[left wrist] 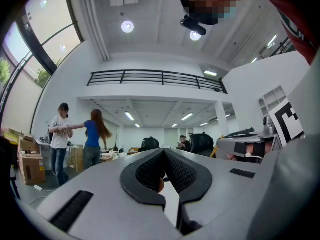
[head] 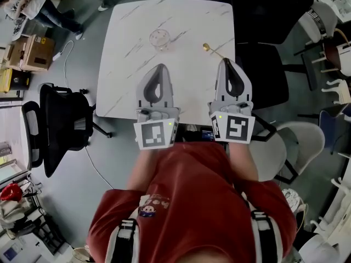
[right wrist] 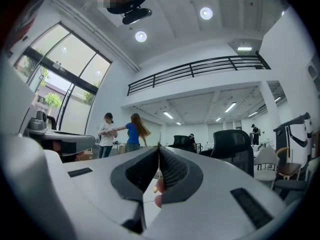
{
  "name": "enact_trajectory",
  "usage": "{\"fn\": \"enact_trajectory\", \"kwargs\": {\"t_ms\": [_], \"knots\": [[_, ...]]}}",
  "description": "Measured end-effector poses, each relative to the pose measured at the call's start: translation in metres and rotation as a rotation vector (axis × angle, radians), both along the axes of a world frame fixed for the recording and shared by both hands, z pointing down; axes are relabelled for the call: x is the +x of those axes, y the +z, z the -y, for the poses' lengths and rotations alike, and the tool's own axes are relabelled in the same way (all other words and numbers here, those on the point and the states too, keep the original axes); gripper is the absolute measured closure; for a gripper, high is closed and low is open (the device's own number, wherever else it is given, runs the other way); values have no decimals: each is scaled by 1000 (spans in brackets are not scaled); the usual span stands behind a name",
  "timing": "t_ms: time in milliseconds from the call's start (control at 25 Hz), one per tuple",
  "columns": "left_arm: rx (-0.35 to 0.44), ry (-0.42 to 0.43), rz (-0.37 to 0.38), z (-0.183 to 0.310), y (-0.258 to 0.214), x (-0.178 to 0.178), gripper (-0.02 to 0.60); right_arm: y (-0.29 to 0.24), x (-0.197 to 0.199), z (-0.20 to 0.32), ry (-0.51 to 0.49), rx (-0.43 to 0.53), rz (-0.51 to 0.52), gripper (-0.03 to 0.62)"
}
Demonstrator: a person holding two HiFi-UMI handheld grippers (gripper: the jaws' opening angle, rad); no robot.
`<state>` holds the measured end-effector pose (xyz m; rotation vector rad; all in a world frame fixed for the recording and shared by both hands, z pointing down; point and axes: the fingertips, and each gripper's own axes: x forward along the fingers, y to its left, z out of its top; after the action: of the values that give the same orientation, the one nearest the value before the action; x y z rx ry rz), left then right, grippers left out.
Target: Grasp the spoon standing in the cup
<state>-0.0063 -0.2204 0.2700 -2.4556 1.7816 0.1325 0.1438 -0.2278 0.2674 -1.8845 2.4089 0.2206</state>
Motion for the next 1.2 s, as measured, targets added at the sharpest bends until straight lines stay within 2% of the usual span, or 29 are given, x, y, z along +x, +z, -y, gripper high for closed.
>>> {"fn": "enact_trajectory", "kwargs": {"t_ms": [200, 360, 1200], "knots": [[5, 12, 39, -2, 6, 6, 580, 2, 0, -4, 23, 26, -22, 579], [-4, 13, -10, -2, 4, 10, 580, 8, -5, -6, 28, 45, -66, 579], [5, 13, -26, 6, 4, 0, 580, 10, -17, 2, 22, 32, -78, 579]]}}
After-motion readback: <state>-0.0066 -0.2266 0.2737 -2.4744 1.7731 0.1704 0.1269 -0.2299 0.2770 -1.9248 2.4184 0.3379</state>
